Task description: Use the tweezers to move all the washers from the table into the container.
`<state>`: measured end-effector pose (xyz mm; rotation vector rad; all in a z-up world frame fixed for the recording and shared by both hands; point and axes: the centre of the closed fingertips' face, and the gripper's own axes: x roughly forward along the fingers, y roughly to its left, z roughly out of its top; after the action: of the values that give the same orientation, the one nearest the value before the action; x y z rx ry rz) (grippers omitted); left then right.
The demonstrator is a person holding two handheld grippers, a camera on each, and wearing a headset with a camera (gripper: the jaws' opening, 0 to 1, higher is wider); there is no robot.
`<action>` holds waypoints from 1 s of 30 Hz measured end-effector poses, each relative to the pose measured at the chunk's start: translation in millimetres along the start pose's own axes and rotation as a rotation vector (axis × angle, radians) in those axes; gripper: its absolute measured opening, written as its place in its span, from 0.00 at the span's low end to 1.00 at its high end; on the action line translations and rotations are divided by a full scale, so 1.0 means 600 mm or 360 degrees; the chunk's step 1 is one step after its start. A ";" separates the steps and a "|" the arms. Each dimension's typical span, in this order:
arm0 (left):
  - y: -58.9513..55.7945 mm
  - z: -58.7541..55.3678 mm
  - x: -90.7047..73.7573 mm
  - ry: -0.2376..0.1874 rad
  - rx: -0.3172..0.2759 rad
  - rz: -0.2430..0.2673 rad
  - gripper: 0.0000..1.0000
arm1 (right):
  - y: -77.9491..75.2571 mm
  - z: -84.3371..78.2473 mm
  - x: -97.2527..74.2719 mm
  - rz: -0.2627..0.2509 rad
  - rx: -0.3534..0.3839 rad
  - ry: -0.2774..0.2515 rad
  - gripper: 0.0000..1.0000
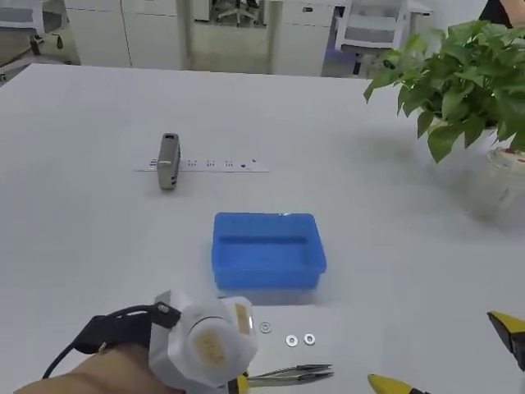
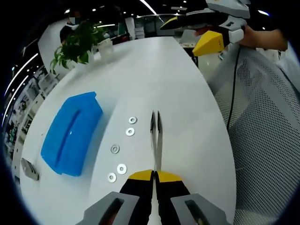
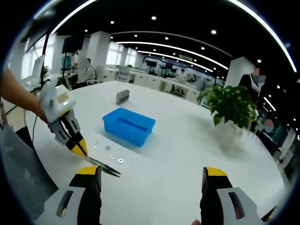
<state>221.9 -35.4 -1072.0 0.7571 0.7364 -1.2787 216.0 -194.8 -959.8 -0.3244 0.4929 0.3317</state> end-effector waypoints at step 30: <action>-0.035 0.094 -0.124 -0.0128 -0.0016 -0.0005 0.00 | 0.146 0.051 -0.016 0.0711 -0.0100 -0.0005 0.52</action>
<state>194.0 -44.2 -980.9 0.6927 0.6783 -1.2999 186.7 -107.1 -948.6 -0.2724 0.5510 0.7822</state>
